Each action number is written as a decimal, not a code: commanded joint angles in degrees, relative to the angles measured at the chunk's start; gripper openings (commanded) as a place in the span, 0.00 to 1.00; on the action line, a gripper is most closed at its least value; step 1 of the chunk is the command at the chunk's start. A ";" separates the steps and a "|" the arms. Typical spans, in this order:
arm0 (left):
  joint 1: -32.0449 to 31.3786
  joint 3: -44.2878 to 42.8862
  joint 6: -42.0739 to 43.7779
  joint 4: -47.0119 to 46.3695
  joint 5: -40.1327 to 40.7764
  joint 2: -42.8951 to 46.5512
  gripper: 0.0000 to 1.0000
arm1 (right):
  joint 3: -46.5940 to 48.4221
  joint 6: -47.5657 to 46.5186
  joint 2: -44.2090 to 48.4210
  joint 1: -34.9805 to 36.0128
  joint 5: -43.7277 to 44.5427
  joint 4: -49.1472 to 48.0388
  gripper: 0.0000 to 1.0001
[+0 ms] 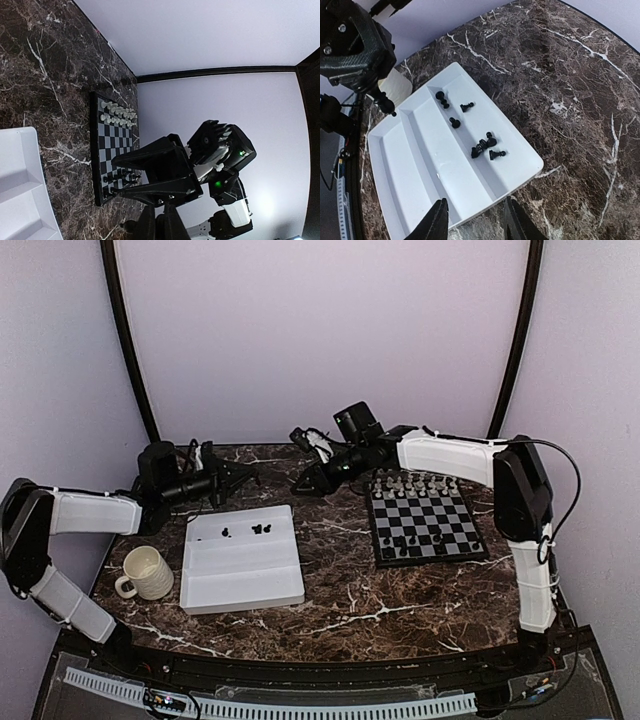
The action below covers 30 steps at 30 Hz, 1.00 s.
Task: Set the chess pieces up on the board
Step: Pass from the left arm to the right
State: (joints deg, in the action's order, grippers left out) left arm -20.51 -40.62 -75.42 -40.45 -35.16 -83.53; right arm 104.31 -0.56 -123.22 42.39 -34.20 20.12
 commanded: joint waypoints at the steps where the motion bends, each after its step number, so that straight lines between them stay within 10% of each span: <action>1: -0.05 1.62 -5.92 -8.06 -3.09 -1.50 0.07 | 3.70 -9.12 1.37 2.64 3.11 3.61 0.40; 30: -0.31 2.63 -10.98 -14.28 -6.69 -3.09 0.07 | 18.21 -10.70 -6.43 8.50 7.86 7.75 0.37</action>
State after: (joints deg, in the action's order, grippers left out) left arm -20.47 -38.81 -85.45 -50.50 -39.44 -87.13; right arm 120.55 -12.60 -127.92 50.26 -30.39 28.82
